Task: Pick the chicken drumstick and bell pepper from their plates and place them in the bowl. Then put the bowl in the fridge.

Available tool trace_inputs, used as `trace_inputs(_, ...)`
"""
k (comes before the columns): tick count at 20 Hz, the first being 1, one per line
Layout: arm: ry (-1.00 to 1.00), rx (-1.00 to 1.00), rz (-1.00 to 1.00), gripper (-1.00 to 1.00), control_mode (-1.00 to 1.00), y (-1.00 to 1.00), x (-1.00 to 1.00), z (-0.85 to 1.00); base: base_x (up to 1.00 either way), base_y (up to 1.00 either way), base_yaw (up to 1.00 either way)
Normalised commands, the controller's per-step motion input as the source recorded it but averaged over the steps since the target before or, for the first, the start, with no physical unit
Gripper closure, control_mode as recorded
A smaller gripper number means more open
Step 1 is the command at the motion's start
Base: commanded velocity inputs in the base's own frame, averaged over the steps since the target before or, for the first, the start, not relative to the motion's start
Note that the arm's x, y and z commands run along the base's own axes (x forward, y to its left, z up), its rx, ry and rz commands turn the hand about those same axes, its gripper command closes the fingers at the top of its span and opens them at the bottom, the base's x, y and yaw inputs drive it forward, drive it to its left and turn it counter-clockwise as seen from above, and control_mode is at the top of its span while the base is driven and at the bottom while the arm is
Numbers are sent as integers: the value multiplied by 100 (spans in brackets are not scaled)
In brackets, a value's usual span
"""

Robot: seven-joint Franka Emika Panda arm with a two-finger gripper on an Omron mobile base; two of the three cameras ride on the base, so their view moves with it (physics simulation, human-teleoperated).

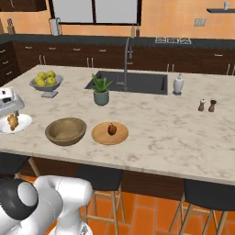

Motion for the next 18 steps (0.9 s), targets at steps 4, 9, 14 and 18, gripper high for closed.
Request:
trace_inputs(4,-6,-3,17,-100,-100,100,-7,-26,0,0,0)
trace_inputs(9,-12,1,10,-100,-100,100,2,-28,0,0,0)
trace_inputs(14,-4,4,0,-100,-100,72,53,-35,0,0,0)
trace_inputs(18,0,0,-11,-100,-100,3,100,-31,0,0,0)
